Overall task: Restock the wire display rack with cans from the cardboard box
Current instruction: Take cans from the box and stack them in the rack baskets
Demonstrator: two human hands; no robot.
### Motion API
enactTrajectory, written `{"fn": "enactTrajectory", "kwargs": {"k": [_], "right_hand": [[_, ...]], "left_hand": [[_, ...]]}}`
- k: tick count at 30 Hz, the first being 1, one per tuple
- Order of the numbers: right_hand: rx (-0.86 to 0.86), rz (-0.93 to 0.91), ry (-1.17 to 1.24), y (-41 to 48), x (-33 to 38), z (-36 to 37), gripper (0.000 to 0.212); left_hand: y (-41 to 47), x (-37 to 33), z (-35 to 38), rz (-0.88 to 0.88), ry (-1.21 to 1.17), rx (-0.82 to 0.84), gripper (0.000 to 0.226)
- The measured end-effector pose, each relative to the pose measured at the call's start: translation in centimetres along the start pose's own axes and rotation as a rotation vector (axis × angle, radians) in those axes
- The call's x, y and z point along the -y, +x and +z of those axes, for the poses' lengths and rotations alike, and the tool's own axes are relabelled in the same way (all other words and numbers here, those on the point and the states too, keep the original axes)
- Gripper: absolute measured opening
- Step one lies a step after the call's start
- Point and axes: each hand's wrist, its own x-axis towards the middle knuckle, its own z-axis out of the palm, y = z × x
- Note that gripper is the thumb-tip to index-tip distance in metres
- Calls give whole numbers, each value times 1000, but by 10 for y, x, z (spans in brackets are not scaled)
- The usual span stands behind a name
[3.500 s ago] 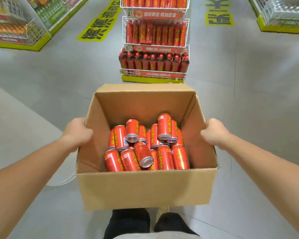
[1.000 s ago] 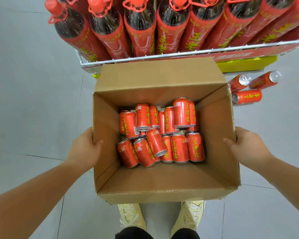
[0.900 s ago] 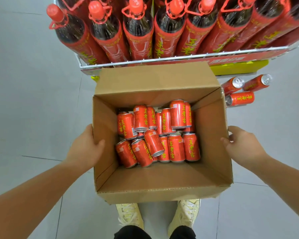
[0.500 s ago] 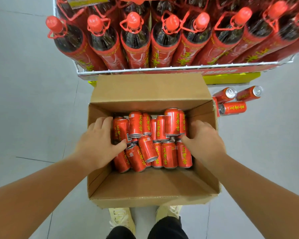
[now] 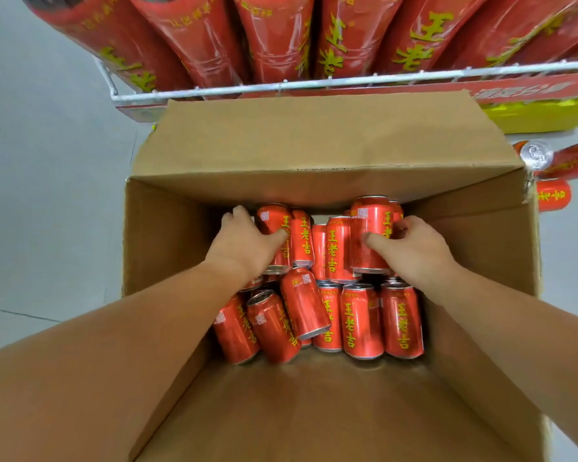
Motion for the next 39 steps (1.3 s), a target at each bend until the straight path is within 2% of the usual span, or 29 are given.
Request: {"fn": "enactTrajectory", "kwargs": {"k": [7, 11, 15, 19, 22, 31, 35, 39], "right_hand": [[14, 61, 117, 11, -1, 12, 43], [11, 73, 119, 6, -1, 14, 50], [18, 28, 81, -8, 0, 11, 43], [4, 14, 97, -37, 12, -3, 52], [-10, -14, 110, -68, 31, -23, 56], [-85, -126, 135, -187, 112, -111, 49], [-155, -170, 158, -270, 162, -170, 42], [-192, -261, 255, -357, 212, -233, 37]], "left_hand": [[13, -6, 25, -64, 139, -6, 97], [10, -4, 26, -87, 58, 8, 88], [-5, -4, 23, -17, -83, 53, 79], [-37, -8, 1, 56, -241, 69, 78], [-65, -10, -30, 105, -273, 81, 81], [-177, -32, -150, 165, -409, 64, 87], [-250, -66, -221, 256, -447, 33, 69], [-333, -109, -295, 364, -499, -16, 71]]}}
